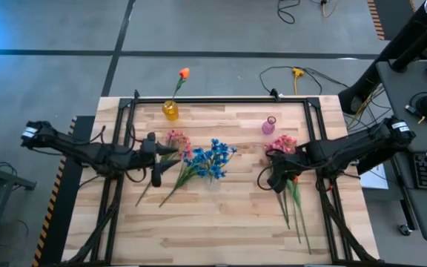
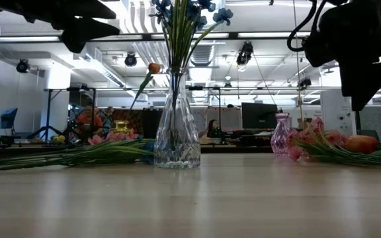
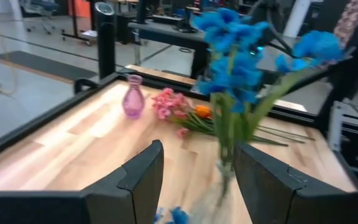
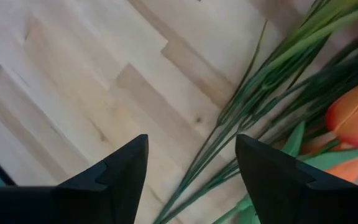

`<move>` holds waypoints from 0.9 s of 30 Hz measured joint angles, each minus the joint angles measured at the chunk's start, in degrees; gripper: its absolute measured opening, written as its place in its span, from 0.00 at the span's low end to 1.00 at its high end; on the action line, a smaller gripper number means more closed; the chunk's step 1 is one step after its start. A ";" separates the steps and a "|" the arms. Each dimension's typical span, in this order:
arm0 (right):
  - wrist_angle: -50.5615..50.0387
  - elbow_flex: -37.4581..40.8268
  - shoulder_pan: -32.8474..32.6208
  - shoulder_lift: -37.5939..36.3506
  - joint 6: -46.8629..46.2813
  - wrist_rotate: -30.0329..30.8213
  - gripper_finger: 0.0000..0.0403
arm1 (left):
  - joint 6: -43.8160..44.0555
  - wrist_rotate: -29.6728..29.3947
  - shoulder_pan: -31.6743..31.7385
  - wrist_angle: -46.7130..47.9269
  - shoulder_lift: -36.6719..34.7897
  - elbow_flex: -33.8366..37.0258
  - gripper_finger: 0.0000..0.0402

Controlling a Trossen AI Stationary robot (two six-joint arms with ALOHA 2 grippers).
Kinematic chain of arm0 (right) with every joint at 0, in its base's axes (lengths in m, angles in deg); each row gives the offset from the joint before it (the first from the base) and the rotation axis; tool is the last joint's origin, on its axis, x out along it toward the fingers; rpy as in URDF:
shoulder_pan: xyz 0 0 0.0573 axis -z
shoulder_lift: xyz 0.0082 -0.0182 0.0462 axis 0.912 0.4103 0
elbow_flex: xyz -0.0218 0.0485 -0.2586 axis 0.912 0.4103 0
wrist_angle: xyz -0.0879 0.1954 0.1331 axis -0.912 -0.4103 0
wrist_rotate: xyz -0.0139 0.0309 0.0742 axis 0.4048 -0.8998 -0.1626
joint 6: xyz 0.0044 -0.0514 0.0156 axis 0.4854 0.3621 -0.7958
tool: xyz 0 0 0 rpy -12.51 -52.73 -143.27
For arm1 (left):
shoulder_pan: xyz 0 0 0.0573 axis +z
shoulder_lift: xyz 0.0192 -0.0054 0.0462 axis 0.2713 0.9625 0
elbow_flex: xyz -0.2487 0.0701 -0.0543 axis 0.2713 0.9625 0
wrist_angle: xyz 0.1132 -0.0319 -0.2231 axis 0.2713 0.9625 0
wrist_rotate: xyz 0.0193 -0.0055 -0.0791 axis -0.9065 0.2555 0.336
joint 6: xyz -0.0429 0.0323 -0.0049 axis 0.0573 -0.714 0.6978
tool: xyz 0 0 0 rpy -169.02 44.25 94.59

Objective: Sort flowers into vase by color
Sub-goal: Put the middle pink flowers into the pink vase

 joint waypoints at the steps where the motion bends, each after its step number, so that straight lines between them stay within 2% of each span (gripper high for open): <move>1: 0.01 0.00 -0.59 0.02 -0.69 -0.27 0.58 | 0.33 -0.08 -0.75 -0.19 0.36 -0.01 0.44; 9: -0.06 0.00 -6.78 0.02 -9.57 -1.86 0.58 | 2.12 -2.22 -3.96 1.10 4.11 -1.91 0.44; 18: -3.76 0.00 -11.36 0.00 -19.15 -5.17 0.58 | 10.97 -3.62 -4.10 20.22 7.15 -8.92 0.44; 27: -11.70 0.00 -11.65 0.00 -24.18 -7.01 0.58 | 13.71 -3.69 -4.28 26.73 9.33 -11.19 0.44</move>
